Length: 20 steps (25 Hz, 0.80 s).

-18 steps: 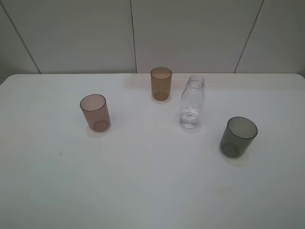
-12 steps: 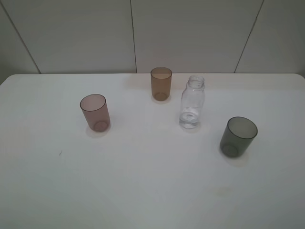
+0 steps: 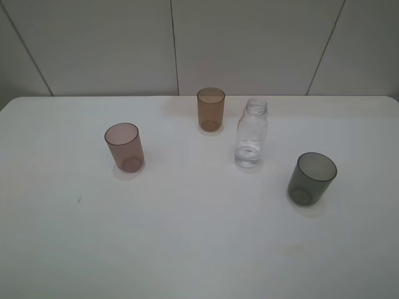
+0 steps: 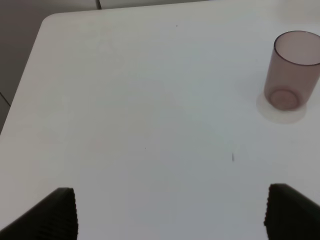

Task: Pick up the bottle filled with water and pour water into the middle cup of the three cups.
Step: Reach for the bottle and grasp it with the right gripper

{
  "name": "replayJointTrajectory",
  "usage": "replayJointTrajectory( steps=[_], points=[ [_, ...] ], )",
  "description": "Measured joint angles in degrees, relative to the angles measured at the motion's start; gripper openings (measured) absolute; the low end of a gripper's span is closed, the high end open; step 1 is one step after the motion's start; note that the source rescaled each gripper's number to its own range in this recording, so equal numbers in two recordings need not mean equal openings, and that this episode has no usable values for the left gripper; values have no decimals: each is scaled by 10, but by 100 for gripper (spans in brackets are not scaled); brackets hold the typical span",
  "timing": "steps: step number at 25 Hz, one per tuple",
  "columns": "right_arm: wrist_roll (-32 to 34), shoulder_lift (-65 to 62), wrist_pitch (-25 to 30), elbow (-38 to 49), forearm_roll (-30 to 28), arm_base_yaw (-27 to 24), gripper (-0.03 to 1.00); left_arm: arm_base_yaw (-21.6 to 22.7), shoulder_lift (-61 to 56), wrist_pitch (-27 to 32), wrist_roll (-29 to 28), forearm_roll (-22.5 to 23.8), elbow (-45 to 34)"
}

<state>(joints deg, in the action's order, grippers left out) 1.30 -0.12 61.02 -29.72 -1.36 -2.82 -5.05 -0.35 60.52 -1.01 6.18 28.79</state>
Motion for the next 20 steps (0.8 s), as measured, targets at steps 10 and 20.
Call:
replayJointTrajectory(
  steps=[10, 20],
  points=[
    [0, 0, 0, 0, 0, 0, 100, 0, 0, 0, 0, 0, 0],
    [0, 5, 0, 0, 9, 0, 100, 0, 0, 0, 0, 0, 0]
  ],
)
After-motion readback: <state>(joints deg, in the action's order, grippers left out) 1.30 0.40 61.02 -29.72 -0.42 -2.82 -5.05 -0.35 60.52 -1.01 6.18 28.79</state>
